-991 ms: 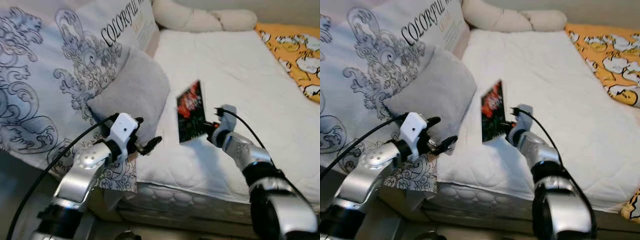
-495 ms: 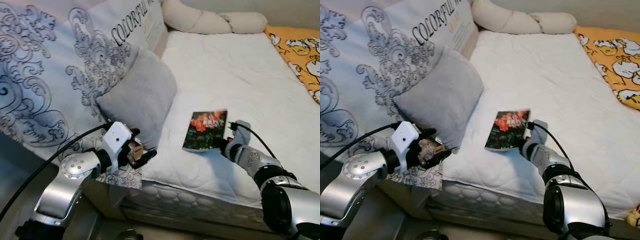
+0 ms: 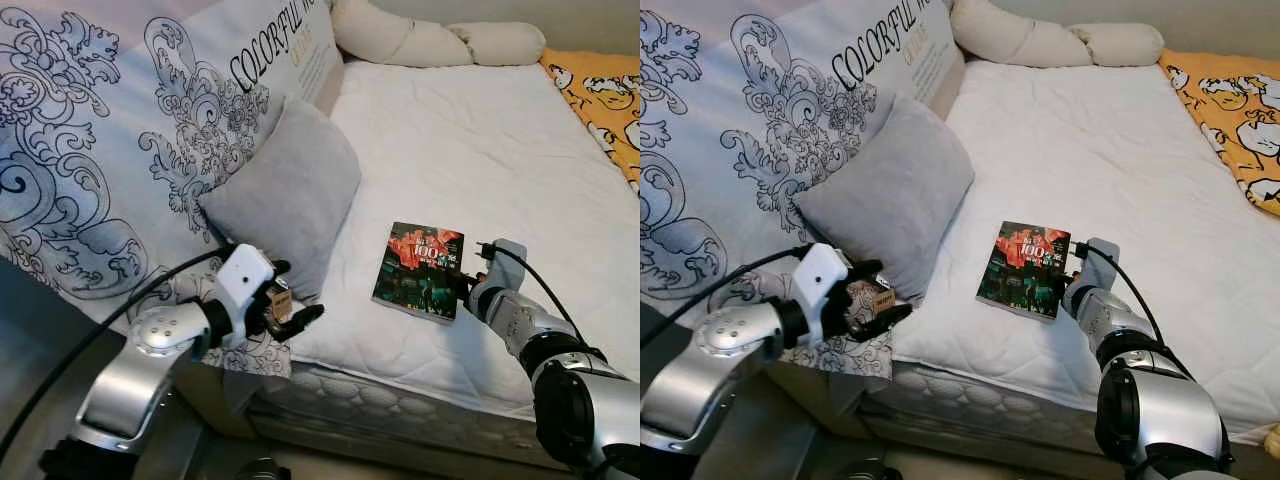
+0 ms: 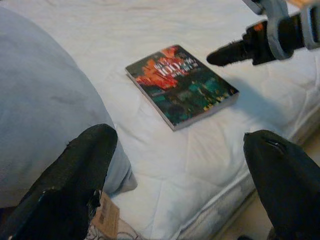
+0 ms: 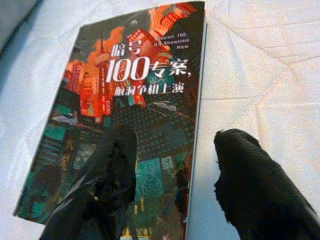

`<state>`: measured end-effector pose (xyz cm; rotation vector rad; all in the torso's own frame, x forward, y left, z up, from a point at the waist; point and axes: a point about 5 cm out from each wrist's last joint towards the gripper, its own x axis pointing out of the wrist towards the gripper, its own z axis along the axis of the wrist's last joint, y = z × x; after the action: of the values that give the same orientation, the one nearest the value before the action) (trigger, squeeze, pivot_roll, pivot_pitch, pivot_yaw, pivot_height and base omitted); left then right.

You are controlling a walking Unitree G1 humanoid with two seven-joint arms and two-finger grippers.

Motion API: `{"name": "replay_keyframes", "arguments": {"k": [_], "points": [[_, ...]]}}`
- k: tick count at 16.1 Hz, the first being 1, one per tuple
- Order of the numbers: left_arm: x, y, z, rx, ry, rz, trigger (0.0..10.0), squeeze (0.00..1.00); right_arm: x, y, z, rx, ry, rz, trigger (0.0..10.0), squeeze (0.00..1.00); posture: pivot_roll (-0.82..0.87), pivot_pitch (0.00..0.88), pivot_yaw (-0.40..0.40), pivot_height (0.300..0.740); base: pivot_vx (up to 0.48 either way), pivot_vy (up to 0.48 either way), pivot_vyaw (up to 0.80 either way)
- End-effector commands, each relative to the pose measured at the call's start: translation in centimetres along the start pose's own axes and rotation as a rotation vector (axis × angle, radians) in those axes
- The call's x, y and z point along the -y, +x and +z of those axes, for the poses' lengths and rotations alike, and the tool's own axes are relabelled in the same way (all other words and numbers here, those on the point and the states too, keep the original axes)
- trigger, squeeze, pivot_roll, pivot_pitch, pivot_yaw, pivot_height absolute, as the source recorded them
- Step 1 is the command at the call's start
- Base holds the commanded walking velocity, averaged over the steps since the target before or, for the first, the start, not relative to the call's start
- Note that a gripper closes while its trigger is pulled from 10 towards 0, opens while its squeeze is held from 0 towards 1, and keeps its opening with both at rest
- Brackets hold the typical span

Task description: Clean up the room

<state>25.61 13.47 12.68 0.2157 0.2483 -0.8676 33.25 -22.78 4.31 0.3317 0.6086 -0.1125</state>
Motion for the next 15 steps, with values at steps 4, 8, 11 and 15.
{"name": "replay_keyframes", "arguments": {"k": [4, 8, 11, 15], "points": [[-0.1, 1.0, 0.0, 0.027, -0.02, 0.021, 10.0, 0.0, -0.8, -0.3, -0.3, 0.001, -0.106, 0.246, 10.0, 1.0, 0.05, 0.0, 0.026, 0.74, 0.0, 0.0, 0.0], [0.8, 2.3, -0.3, -0.018, -0.007, -0.096, 10.0, 0.0, -2.1, -1.4, -2.0, -0.211, -0.573, 0.658, 10.0, 1.0, 0.0, 0.0, 0.038, 0.74, 0.0, 0.0, 0.0], [1.0, 2.6, -1.0, -0.094, -0.021, -0.146, 10.0, 0.0, -2.3, -1.8, -2.6, -0.318, -0.672, 0.751, 10.0, 1.0, -0.01, 0.0, 0.048, 0.74, 0.0, 0.0, 0.0], [1.1, 2.7, -1.2, -0.135, -0.031, -0.166, 10.0, 0.0, -1.6, -1.2, -3.0, -0.338, -0.775, 0.582, 10.0, 1.0, 0.0, 0.0, 0.049, 0.74, 0.0, 0.0, 0.0]]}}
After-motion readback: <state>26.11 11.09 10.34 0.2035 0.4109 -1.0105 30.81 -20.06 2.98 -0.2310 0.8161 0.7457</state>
